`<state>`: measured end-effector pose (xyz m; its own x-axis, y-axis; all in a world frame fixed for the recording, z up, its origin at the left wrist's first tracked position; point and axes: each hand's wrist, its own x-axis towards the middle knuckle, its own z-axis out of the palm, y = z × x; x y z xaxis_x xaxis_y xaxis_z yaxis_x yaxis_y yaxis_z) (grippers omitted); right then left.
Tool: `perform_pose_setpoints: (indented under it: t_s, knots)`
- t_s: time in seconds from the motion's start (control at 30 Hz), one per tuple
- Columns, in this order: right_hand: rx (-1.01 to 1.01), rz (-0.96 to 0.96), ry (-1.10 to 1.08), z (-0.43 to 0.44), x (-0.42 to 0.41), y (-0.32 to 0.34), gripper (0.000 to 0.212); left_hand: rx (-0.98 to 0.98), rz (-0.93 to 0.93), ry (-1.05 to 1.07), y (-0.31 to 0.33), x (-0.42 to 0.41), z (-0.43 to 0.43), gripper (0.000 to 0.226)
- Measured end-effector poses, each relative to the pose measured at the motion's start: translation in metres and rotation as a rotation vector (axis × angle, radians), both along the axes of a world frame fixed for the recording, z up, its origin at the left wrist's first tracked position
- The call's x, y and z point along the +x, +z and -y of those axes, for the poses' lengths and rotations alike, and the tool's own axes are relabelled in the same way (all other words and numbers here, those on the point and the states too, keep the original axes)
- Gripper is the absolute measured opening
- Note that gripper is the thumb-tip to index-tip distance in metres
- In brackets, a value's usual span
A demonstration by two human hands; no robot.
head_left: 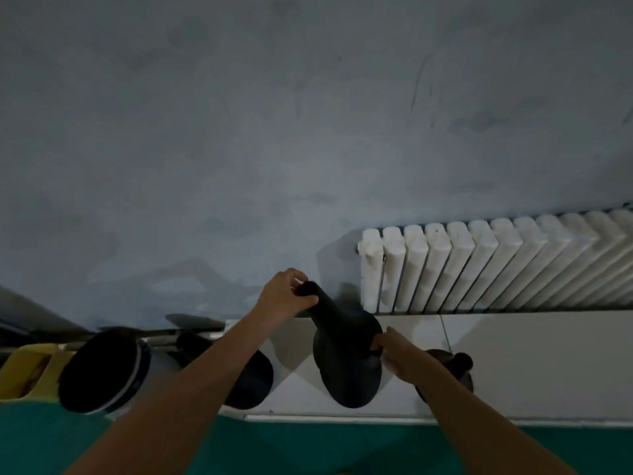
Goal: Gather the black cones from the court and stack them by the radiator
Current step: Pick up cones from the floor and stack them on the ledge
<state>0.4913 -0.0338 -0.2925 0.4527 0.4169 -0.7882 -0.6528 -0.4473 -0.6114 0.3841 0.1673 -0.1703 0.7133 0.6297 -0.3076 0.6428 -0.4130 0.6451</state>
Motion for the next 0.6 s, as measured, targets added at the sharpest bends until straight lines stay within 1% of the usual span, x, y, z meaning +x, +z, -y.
perform_pose_setpoints:
  t_s: [0.03, 0.07, 0.13, 0.2, 0.27, 0.33, 0.37, 0.43, 0.5, 0.57, 0.6]
  knots:
    - [-0.012, 0.018, 0.012, -0.003, 0.002, -0.010, 0.092, -0.011, -0.031, -0.040, -0.009, 0.002, -0.003, 0.042]
    - [-0.029, 0.026, 0.018, -0.005, 0.003, -0.016, 0.097, -0.036, -0.055, -0.063, -0.018, 0.004, -0.006, 0.044]
    - [-0.081, 0.034, -0.010, -0.007, 0.004, -0.009, 0.099, -0.090, -0.063, -0.067, -0.028, 0.008, -0.009, 0.046]
    - [-0.112, 0.035, -0.082, -0.005, 0.003, 0.007, 0.086, -0.114, -0.069, -0.079, -0.035, 0.014, -0.009, 0.046]
    - [-0.127, 0.024, -0.082, 0.001, -0.001, 0.014, 0.074, -0.094, -0.129, -0.164, -0.043, 0.015, -0.007, 0.048]
    - [-0.081, -0.026, -0.122, 0.006, -0.005, 0.013, 0.073, -0.076, -0.163, -0.243, -0.053, 0.013, 0.000, 0.054]
    - [-0.065, -0.037, -0.124, 0.010, -0.006, 0.012, 0.074, -0.098, -0.164, -0.246, -0.061, 0.013, 0.004, 0.057]
    - [-0.078, -0.060, -0.110, 0.013, -0.008, 0.010, 0.071, -0.155, -0.153, -0.186, -0.069, 0.013, 0.011, 0.057]
    - [-0.090, -0.030, -0.101, 0.017, -0.007, 0.012, 0.069, -0.199, -0.144, -0.139, -0.068, 0.019, 0.016, 0.054]
    - [-0.114, 0.005, -0.141, 0.021, -0.003, 0.020, 0.062, -0.226, -0.140, -0.150, -0.066, 0.029, 0.017, 0.051]
    - [-0.104, -0.028, -0.192, 0.023, -0.002, 0.024, 0.056, -0.227, -0.137, -0.159, -0.064, 0.032, 0.017, 0.049]
